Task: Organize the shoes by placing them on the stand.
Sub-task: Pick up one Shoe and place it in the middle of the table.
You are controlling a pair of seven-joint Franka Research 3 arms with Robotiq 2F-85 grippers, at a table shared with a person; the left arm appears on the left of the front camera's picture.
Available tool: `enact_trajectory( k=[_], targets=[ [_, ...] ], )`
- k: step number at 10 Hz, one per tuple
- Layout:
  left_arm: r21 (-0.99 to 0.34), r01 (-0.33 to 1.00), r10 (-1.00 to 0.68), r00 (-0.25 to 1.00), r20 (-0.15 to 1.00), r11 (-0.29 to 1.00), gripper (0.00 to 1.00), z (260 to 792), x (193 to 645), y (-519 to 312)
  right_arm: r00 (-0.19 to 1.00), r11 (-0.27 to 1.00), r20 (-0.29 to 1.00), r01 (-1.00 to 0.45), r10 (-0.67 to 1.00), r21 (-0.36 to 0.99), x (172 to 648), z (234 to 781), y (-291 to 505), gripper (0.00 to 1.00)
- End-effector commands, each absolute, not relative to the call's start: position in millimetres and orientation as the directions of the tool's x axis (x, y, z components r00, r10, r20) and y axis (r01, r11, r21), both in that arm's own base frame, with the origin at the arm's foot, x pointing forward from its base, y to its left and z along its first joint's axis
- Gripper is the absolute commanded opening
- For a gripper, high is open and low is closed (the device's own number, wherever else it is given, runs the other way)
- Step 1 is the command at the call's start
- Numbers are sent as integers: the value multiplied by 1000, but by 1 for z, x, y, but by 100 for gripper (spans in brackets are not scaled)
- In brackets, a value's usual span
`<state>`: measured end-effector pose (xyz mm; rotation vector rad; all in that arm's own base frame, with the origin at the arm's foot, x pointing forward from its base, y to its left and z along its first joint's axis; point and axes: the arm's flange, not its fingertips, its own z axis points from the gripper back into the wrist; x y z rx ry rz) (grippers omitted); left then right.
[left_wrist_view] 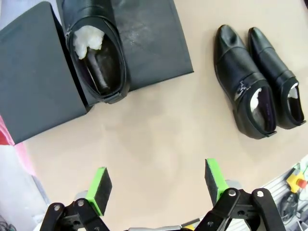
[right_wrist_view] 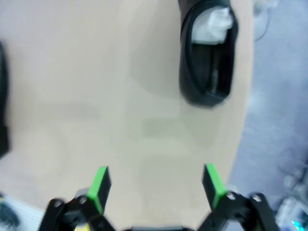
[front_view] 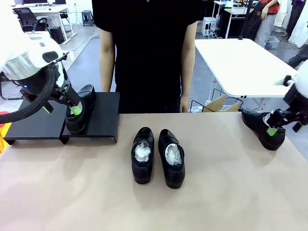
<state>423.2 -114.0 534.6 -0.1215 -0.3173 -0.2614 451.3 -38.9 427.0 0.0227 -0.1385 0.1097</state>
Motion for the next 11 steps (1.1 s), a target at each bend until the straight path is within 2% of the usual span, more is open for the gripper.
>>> enact_trajectory(
  k=[1, 2, 3, 4, 5, 6, 11],
  targets=[
    [-86, 256, -214, 918, 334, 963, 100, 534, 422, -115, 953, 968, 169, -249, 252, -35, 501, 420, -41, 100],
    [-86, 256, -214, 918, 334, 963, 100, 534, 422, -115, 967, 981, 170, -177, 189, -79, 520, 420, -38, 100],
    [-86, 256, -214, 918, 334, 963, 100, 534, 422, -115, 975, 984, 138, -176, 175, -7, 479, 413, -40, 100],
    [-86, 256, -214, 918, 334, 963, 100, 534, 422, -115, 975, 984, 138, -176, 175, -7, 479, 413, -40, 100],
    [-86, 256, -214, 918, 334, 963, 100, 534, 422, -115, 969, 979, 143, -199, 202, -36, 509, 406, -38, 100],
    [-86, 256, -214, 918, 334, 963, 100, 534, 422, -115, 956, 969, 160, -237, 245, -67, 507, 411, -34, 100],
    [-86, 256, -214, 918, 334, 963, 100, 534, 422, -115, 960, 965, 95, -259, 262, -46, 573, 386, -27, 100]
  ],
)
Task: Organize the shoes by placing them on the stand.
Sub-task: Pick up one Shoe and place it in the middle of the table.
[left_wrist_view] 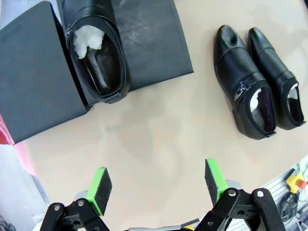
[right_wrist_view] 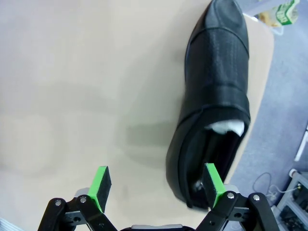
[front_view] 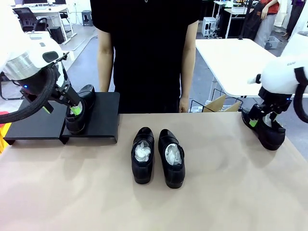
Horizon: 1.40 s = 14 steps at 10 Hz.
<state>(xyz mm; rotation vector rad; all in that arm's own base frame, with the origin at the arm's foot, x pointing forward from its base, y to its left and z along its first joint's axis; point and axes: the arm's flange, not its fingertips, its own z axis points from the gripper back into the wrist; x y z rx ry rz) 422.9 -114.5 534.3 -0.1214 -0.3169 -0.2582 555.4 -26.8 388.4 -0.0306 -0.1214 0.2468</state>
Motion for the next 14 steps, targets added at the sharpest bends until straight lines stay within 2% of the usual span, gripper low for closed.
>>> enact_trajectory(
  k=[1, 3, 4, 9, 14],
  targets=[
    [-86, 256, -214, 918, 334, 963, 100, 534, 422, -115, 965, 968, 84, -247, 250, -48, 579, 377, -27, 100],
    [-86, 256, -214, 918, 334, 963, 100, 534, 422, -115, 973, 975, 66, -219, 221, -40, 584, 362, -32, 100],
    [-86, 256, -214, 918, 334, 963, 100, 534, 422, -115, 971, 973, 73, -226, 230, -51, 584, 353, -34, 95],
    [-86, 256, -214, 918, 334, 963, 100, 534, 422, -115, 973, 974, 83, -208, 215, -86, 582, 336, -43, 0],
    [-86, 256, -214, 918, 334, 963, 100, 534, 422, -115, 988, 985, 38, -144, 148, -94, 584, 330, -49, 0]
  ],
)
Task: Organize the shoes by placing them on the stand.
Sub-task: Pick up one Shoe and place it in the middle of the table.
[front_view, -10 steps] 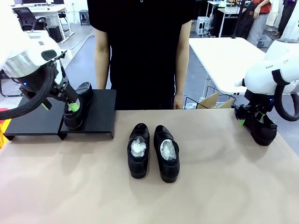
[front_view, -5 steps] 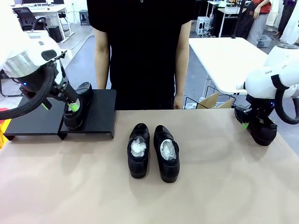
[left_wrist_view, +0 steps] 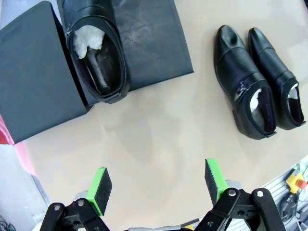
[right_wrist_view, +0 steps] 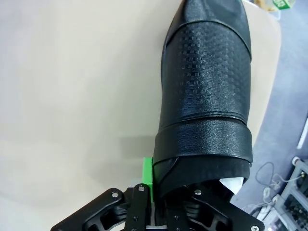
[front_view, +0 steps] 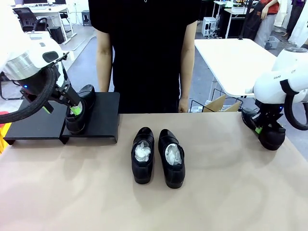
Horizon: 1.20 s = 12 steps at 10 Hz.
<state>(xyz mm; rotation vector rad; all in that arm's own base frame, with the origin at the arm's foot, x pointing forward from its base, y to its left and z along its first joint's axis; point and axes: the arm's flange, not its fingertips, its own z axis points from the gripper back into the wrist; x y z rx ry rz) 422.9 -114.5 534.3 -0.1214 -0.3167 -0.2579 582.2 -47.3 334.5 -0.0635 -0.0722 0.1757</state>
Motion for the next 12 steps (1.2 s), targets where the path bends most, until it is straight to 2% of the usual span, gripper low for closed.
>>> enact_trajectory(
  k=[1, 5, 6, 8, 10, 11, 12],
  targets=[
    [-86, 256, -214, 918, 334, 963, 100, 534, 422, -115, 990, 987, 37, -134, 137, -90, 583, 331, -50, 0],
    [-86, 256, -214, 918, 334, 963, 100, 534, 422, -115, 996, 995, 30, -78, 80, -62, 575, 348, -54, 0],
    [-86, 256, -214, 918, 334, 963, 100, 534, 422, -115, 1000, 996, 24, -14, 16, -90, 558, 372, -49, 0],
    [-86, 256, -214, 918, 334, 963, 100, 534, 422, -115, 993, 984, 92, 92, -79, -150, 508, 426, -34, 0],
    [-86, 256, -214, 918, 334, 963, 100, 534, 422, -115, 998, 989, 55, 41, -34, -139, 460, 442, -2, 0],
    [-86, 256, -214, 918, 334, 963, 100, 534, 422, -115, 994, 984, 43, -91, 98, -152, 436, 445, 13, 0],
    [-86, 256, -214, 918, 334, 963, 100, 534, 422, -115, 997, 993, 60, 59, -53, -106, 487, 439, -26, 0]
  ],
)
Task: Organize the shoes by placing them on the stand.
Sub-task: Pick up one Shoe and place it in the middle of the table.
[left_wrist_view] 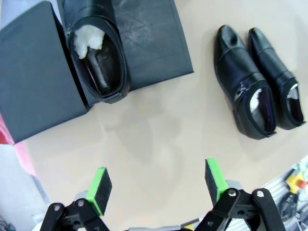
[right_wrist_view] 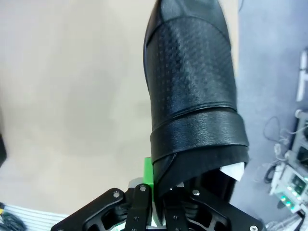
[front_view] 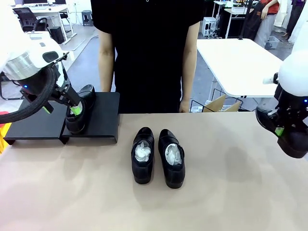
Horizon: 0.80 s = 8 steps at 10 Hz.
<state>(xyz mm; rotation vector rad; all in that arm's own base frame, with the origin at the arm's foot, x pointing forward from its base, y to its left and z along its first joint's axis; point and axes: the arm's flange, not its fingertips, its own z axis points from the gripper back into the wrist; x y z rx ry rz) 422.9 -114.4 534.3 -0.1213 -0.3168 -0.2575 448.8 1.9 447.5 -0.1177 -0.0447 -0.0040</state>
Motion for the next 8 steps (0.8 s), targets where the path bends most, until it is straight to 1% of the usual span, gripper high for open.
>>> enact_trajectory(
  k=[1, 2, 3, 4, 5, 6, 7, 8],
  targets=[
    [-86, 256, -214, 918, 334, 963, 100, 534, 422, -115, 997, 993, 60, 59, -53, -106, 487, 439, -26, 0],
    [-86, 256, -214, 918, 334, 963, 100, 534, 422, -115, 997, 993, 60, 59, -53, -106, 487, 439, -26, 0],
    [-86, 256, -214, 918, 334, 963, 100, 534, 422, -115, 999, 993, 41, 24, -20, -113, 457, 442, -7, 0],
    [-86, 256, -214, 918, 334, 963, 100, 534, 422, -115, 999, 999, 39, -6, 8, -42, 451, 433, 5, 0],
    [-86, 256, -214, 918, 334, 963, 100, 534, 422, -115, 999, 1000, 51, 12, -13, 23, 428, 438, 35, 0],
    [-86, 256, -214, 918, 334, 963, 100, 534, 422, -115, 995, 999, 95, 22, -25, 29, 401, 446, 61, 0],
    [-86, 256, -214, 918, 334, 963, 100, 534, 422, -115, 993, 999, 112, 25, -30, 46, 378, 451, 84, 0],
    [-86, 256, -214, 918, 334, 963, 100, 534, 422, -115, 996, 997, 82, 18, -24, 79, 362, 447, 106, 0]
  ],
)
